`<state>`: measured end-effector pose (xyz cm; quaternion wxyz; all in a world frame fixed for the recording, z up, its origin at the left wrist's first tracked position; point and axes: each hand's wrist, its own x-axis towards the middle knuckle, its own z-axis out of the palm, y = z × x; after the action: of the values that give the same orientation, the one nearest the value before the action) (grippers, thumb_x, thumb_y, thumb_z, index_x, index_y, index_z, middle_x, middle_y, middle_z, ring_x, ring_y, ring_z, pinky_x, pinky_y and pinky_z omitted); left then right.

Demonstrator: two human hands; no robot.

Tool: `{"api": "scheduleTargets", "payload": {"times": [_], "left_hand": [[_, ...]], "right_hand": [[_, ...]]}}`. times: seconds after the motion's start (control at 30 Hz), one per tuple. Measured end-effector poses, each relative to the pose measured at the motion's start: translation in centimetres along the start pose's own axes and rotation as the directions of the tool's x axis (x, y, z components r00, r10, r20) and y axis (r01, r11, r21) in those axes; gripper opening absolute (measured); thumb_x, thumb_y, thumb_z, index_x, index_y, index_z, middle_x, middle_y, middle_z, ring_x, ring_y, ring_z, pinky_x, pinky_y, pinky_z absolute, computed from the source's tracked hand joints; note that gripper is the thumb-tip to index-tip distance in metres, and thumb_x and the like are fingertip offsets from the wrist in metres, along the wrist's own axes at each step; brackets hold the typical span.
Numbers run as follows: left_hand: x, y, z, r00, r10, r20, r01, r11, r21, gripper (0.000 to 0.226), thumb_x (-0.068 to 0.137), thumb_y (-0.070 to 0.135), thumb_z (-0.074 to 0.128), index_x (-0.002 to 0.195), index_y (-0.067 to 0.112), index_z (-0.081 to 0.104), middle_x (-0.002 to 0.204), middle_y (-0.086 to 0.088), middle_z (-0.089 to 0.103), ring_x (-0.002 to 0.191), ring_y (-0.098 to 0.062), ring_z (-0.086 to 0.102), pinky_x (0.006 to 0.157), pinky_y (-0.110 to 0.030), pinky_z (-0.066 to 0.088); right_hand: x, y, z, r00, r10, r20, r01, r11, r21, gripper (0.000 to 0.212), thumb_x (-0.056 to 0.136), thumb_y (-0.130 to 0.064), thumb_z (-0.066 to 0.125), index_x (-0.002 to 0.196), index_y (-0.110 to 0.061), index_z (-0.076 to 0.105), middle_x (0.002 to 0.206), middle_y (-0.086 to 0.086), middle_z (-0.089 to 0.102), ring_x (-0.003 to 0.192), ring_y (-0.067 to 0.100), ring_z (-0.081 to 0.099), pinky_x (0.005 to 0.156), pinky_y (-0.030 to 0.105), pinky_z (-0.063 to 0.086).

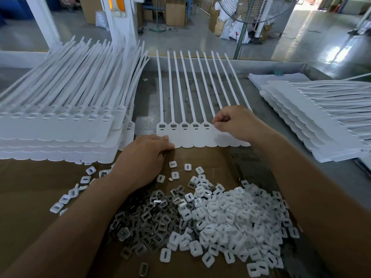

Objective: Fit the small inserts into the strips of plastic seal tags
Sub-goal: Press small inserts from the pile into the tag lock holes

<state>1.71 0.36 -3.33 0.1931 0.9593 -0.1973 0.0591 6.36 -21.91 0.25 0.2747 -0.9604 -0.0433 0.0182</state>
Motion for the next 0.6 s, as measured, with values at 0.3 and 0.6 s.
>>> {"api": "scheduleTargets", "payload": {"times": [0.3,0.6], "left_hand": [[-0.1,-0.2,0.2,1.0,-0.005,-0.001,0.005,1.0,0.018,0.039,0.09,0.012,0.042,0.123,0.029,0.056,0.137,0.01,0.045,0.128,-0.009,0.037,0.102,-0.025,0.026],[0.0,-0.1,0.3,1.0,-0.006,-0.008,0.005,1.0,-0.027,0.039,0.089,0.008,0.042,0.121,0.024,0.058,0.136,0.006,0.047,0.127,-0.011,0.038,0.101,-0.023,0.026]], "right_hand": [[-7.1,-5.8,1.2,0.917,-0.256,0.307,0.256,0.966,0.042,0.007,0.083,-0.024,0.066,0.08,-0.029,0.062,0.075,-0.02,0.058,0.075,-0.008,0.055,0.07,0.011,0.047],[-7.9,-6.1,3.3,0.866,-0.347,0.361,0.396,0.915,-0.071,0.017,0.082,-0.019,0.066,0.098,-0.023,0.071,0.096,-0.012,0.065,0.077,-0.005,0.046,0.067,0.008,0.036]]}}
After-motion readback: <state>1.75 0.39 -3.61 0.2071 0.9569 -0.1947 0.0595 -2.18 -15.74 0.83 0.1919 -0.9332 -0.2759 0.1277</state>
